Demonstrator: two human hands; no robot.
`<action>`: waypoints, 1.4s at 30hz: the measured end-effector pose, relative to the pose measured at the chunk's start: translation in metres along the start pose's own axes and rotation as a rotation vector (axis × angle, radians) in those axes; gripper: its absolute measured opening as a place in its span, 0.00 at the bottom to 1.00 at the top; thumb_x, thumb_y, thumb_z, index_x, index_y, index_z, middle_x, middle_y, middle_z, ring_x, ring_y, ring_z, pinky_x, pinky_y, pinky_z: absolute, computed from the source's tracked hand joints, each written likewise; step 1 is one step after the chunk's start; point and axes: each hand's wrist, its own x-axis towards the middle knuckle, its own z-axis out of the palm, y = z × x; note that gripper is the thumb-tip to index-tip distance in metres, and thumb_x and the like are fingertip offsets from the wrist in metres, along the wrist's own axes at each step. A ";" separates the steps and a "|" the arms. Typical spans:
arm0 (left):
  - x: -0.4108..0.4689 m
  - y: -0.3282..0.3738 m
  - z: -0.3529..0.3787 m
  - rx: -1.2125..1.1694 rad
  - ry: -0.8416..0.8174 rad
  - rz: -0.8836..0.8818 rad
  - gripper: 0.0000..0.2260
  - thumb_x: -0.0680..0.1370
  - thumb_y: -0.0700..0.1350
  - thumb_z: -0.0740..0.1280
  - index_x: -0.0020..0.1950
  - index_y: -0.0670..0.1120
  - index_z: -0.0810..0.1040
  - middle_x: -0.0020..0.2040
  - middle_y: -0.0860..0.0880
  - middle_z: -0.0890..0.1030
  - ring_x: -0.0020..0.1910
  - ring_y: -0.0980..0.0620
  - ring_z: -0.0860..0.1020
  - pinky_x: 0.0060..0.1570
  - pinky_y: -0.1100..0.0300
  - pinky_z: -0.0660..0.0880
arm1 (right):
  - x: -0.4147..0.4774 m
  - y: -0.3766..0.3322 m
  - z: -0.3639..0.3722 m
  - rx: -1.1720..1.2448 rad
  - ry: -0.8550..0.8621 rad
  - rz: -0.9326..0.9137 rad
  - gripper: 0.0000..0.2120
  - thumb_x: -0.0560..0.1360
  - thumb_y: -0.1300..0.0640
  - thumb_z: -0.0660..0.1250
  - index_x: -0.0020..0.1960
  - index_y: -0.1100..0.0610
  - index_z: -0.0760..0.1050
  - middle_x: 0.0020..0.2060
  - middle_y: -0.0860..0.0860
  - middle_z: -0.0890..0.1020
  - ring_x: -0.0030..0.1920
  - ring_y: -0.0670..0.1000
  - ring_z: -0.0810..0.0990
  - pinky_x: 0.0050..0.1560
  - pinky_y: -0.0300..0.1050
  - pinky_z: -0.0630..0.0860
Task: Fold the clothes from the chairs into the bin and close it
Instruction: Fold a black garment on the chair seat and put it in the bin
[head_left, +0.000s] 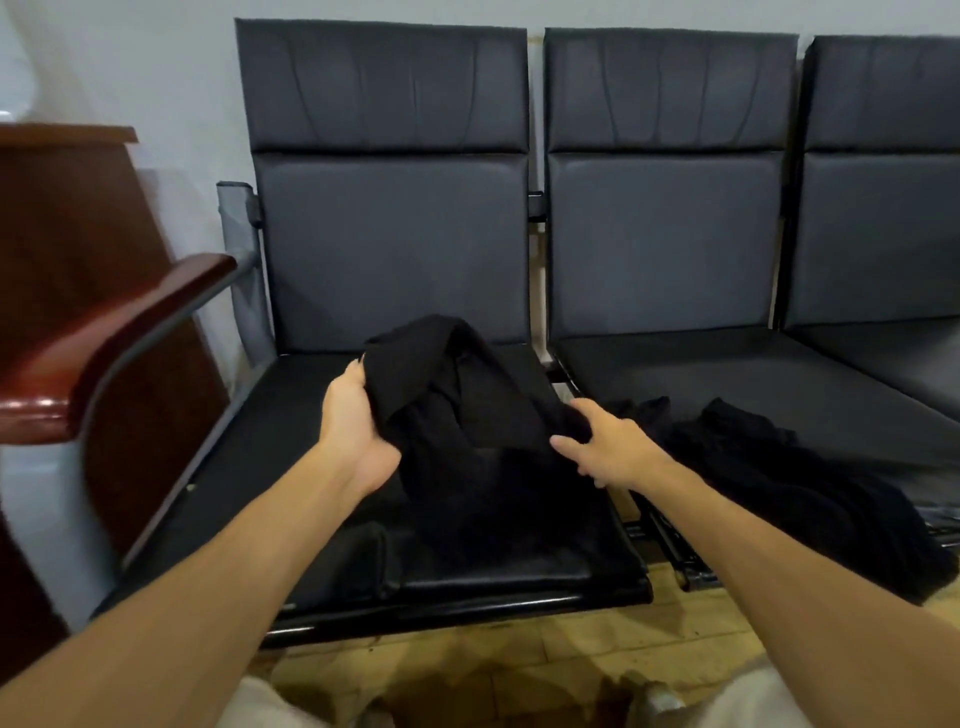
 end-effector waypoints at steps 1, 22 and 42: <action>0.001 0.005 -0.008 0.016 0.050 -0.003 0.14 0.78 0.44 0.59 0.59 0.44 0.81 0.53 0.45 0.84 0.52 0.45 0.82 0.42 0.56 0.80 | 0.002 -0.002 0.005 -0.070 -0.068 0.005 0.31 0.77 0.43 0.64 0.76 0.47 0.57 0.61 0.54 0.78 0.57 0.55 0.79 0.57 0.51 0.77; 0.021 -0.023 -0.061 2.176 -0.424 0.119 0.29 0.79 0.57 0.63 0.77 0.49 0.59 0.70 0.47 0.67 0.70 0.46 0.62 0.69 0.51 0.59 | 0.010 -0.062 0.022 0.026 0.208 -0.290 0.07 0.80 0.51 0.62 0.47 0.53 0.75 0.41 0.50 0.81 0.47 0.51 0.78 0.50 0.50 0.75; 0.016 -0.032 -0.050 1.785 -0.332 0.275 0.05 0.79 0.44 0.62 0.54 0.51 0.75 0.47 0.54 0.73 0.48 0.51 0.76 0.53 0.55 0.74 | 0.010 -0.034 0.013 0.505 0.023 0.164 0.23 0.77 0.58 0.68 0.70 0.56 0.66 0.58 0.52 0.74 0.56 0.54 0.77 0.53 0.47 0.76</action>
